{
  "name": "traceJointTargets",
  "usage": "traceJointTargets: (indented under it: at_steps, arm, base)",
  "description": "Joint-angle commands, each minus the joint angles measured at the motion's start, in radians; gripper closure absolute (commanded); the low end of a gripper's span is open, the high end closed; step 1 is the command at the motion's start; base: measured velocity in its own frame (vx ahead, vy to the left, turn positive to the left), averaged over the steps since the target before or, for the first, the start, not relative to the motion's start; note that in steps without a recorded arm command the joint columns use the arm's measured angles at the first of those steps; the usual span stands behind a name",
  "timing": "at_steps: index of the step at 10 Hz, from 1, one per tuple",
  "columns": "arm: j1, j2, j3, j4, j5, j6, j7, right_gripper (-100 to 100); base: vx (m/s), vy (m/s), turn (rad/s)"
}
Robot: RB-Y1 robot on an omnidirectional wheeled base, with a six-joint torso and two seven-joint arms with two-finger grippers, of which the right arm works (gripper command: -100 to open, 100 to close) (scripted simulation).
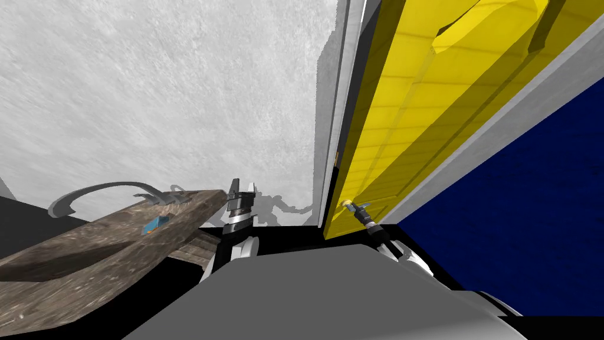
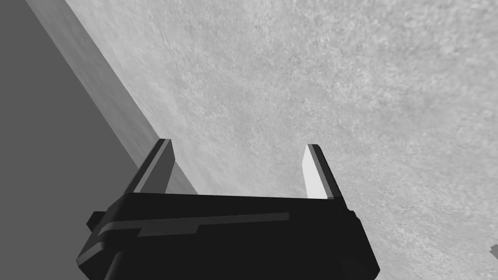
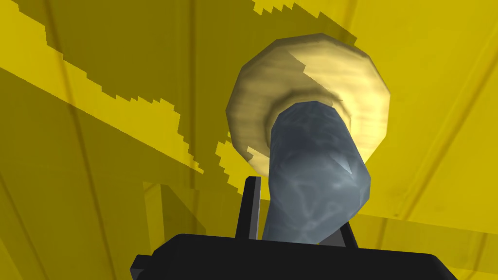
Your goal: Pull the door open
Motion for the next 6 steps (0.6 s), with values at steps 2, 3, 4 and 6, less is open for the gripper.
traceJointTargets:
  at_steps: [2, 3, 4, 6]
  arm:
    - [0.018, -0.018, 0.003, 0.000, 0.009, -0.041, -0.020, 100]
    - [0.015, -0.013, 0.004, 0.000, 0.008, -0.028, -0.017, 100]
    - [0.026, -0.020, 0.004, 0.013, 0.012, -0.057, -0.023, 100]
    - [0.034, -0.027, 0.002, 0.022, 0.014, -0.079, -0.028, 100]
  base:
    - [-0.161, -0.078, 0.117]
    - [-0.068, -0.029, 0.016]
    - [-0.125, -0.046, 0.160]
    - [-0.183, -0.112, 0.188]
